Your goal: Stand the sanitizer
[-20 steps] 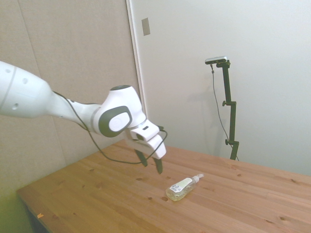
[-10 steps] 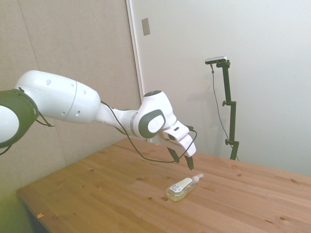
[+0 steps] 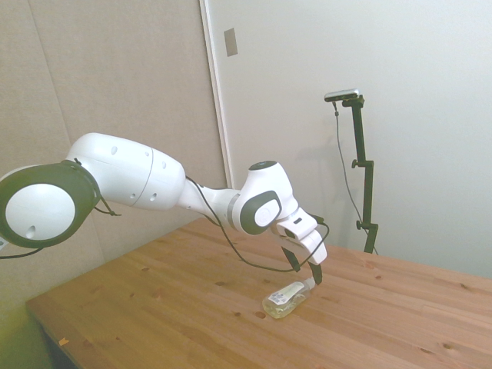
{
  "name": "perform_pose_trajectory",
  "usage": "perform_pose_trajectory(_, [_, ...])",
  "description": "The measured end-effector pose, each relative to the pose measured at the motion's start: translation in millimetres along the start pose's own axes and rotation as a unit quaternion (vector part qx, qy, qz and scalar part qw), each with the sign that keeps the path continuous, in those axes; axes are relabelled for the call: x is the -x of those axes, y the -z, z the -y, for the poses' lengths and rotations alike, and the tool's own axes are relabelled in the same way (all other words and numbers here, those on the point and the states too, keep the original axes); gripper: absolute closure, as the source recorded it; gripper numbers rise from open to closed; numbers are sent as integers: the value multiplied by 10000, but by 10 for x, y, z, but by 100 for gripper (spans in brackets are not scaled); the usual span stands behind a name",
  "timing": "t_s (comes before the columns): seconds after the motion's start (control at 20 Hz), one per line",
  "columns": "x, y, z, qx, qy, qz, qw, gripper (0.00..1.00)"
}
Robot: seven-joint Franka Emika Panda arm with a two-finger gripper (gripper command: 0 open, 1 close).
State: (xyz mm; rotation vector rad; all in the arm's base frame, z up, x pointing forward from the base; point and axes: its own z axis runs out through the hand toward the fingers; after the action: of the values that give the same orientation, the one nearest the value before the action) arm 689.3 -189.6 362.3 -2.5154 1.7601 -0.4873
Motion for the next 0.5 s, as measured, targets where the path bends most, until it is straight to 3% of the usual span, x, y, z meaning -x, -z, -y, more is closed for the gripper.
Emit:
perform_pose_trajectory(0.1, [-34, -41, -12, 12, -26, 1, 10000, 0])
perform_pose_trajectory(0.15, [-50, -59, -19, 20, -32, -2, 10000, 100])
perform_pose_trajectory(0.5, [-97, -137, -40, 54, -20, -3, 10000, 100])
